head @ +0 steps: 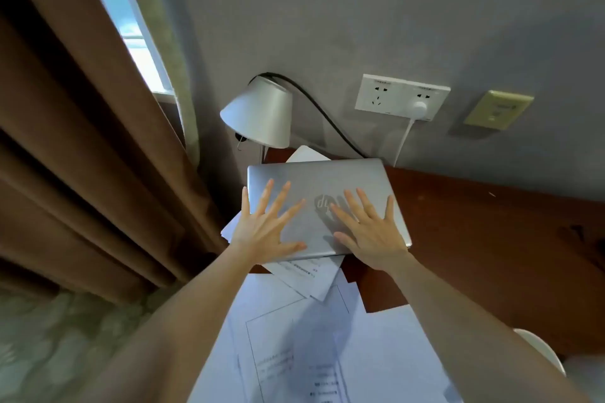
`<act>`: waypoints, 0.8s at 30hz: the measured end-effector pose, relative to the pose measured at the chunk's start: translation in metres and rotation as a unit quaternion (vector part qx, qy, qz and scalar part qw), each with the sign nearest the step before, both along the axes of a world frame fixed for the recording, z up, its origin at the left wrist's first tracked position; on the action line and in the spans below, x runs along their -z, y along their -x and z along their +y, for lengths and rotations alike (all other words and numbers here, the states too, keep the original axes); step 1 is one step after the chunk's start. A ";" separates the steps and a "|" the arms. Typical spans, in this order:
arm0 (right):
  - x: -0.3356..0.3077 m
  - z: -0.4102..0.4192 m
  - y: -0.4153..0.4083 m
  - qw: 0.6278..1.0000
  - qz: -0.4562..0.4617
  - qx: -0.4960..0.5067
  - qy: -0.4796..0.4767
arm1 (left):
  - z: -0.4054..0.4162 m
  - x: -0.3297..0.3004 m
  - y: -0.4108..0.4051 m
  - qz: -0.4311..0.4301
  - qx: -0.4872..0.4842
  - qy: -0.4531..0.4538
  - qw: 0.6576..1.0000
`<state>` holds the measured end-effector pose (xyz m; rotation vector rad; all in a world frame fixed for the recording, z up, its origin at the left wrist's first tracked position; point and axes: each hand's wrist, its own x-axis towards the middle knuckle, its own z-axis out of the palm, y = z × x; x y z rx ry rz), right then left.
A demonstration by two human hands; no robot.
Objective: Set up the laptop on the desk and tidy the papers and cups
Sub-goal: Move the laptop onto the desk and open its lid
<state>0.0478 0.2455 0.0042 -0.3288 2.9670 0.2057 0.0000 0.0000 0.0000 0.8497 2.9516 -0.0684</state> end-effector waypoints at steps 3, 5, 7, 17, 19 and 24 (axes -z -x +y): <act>0.000 0.009 0.011 0.999 0.004 -0.036 -0.038 | 0.004 0.003 0.008 -0.002 -0.016 0.005 1.000; 0.003 0.017 0.018 0.998 0.002 -0.039 -0.050 | 0.002 0.007 0.015 -0.004 -0.013 0.002 1.000; 0.003 0.021 0.026 0.999 -0.018 -0.014 -0.039 | 0.002 0.008 0.021 -0.018 -0.011 0.020 1.000; 0.010 0.026 0.060 0.896 -0.137 0.344 0.246 | 0.035 0.008 0.043 -0.168 -0.425 -0.217 0.863; 0.010 0.024 0.062 0.891 -0.152 0.354 0.240 | 0.039 0.008 0.045 -0.187 -0.462 -0.226 0.837; -0.002 0.023 0.072 0.880 -0.174 0.374 0.235 | 0.049 0.003 0.051 -0.193 -0.538 -0.218 0.791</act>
